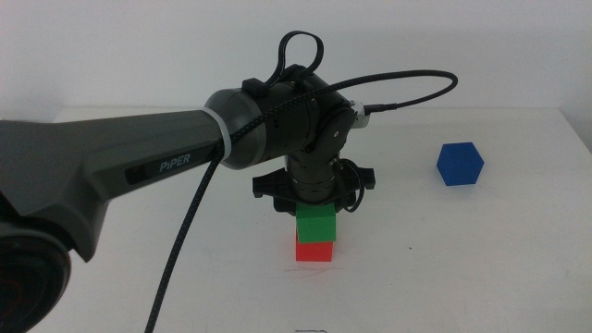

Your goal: Stack red cubes first, then green, then blue cubes in a specific spot.

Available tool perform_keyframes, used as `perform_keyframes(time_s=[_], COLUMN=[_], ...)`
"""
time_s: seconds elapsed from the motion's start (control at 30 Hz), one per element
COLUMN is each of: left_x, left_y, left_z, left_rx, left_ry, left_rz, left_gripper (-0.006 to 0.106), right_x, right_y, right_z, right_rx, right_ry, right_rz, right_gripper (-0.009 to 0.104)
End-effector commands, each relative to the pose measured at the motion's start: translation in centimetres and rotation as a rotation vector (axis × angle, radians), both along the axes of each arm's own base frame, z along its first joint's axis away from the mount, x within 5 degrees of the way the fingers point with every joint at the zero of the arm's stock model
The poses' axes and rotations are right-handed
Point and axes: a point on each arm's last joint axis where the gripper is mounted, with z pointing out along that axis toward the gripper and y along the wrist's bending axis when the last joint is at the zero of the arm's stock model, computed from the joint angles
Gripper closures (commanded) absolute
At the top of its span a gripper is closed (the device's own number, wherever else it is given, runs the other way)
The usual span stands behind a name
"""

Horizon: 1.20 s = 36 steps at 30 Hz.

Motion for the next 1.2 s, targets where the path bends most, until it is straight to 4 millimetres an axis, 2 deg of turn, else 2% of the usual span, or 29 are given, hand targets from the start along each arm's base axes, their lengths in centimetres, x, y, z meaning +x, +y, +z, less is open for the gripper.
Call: perform_keyframes(time_s=[0.0,0.3,0.43,0.53,0.77,1.0,1.1,1.17], left_x=[-0.1,0.1,-0.1,-0.5,-2.8,-7.5,-9.6,-11.1], left_y=[-0.1,0.0,0.1,0.4,2.3,7.4,9.9,11.7], left_z=[3.2,3.2,3.8,5.2,11.9,19.2,20.8,20.9], left_rx=[-0.063,-0.019,-0.031,-0.044,-0.094,-0.053,0.003,-0.020], left_ry=[-0.081,-0.108,-0.117,-0.144,-0.285,-0.390,-0.449,-0.453], left_rz=[-0.016,-0.078,-0.079,-0.104,-0.227,-0.280,-0.386,-0.417], left_gripper=[0.073,0.007,0.007,0.007,0.007,0.007,0.007,0.007], right_x=[0.1,0.1,0.1,0.1,0.1,0.1,0.1,0.1], right_y=[0.0,0.0,0.0,0.0,0.0,0.0,0.0,0.0], right_z=[1.3,1.3,1.3,1.3,1.3,1.3,1.3,1.3], right_rx=[-0.032,-0.032,-0.032,-0.032,-0.032,-0.032,-0.032,-0.032], right_ry=[-0.111,-0.111,-0.111,-0.111,-0.111,-0.111,-0.111,-0.111], right_rz=[0.001,0.001,0.001,0.001,0.001,0.001,0.001,0.001], right_gripper=[0.025,0.025,0.025,0.025,0.025,0.025,0.025,0.025])
